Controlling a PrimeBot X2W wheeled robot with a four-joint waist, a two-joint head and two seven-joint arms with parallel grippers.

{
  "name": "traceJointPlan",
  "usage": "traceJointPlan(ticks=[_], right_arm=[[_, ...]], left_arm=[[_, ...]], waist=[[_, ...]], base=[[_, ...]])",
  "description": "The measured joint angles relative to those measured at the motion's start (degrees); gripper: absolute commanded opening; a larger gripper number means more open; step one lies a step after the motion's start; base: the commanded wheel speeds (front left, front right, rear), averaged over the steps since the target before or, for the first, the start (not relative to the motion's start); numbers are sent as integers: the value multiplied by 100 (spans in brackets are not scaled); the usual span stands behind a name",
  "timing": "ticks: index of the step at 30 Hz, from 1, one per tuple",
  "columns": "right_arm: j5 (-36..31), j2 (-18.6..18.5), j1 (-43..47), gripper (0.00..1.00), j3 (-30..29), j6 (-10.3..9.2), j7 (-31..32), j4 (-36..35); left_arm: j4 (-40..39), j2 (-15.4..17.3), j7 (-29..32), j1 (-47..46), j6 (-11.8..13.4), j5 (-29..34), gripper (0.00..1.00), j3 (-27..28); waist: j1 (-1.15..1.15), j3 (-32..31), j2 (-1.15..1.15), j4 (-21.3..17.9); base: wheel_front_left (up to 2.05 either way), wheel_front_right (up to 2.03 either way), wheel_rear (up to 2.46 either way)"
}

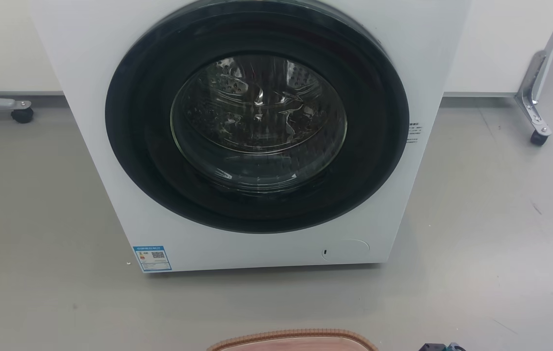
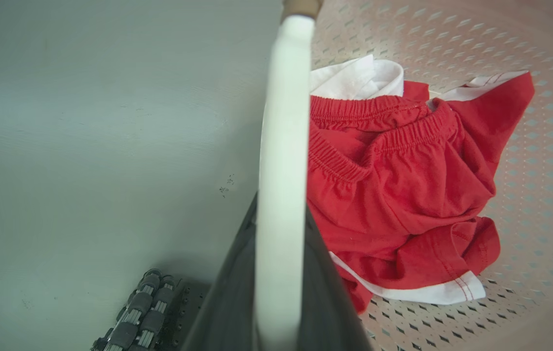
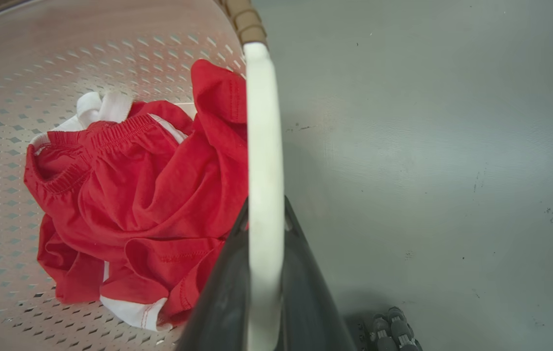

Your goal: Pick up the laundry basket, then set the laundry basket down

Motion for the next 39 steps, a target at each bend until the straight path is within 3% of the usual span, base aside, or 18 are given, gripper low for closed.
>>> traceJointPlan(ticks=[23, 39], right_arm=[[115, -25, -3, 0, 42, -29, 44, 2], [179, -59, -552, 0, 1, -110, -229, -80]], left_arm=[[-189, 34, 22, -1, 159, -283, 0, -316], [-291, 54, -341, -475, 250, -309, 0, -364]], waist=[[0, 43, 0, 30], [1, 640, 0, -60]], base=[[0, 0, 0], [0, 0, 0]])
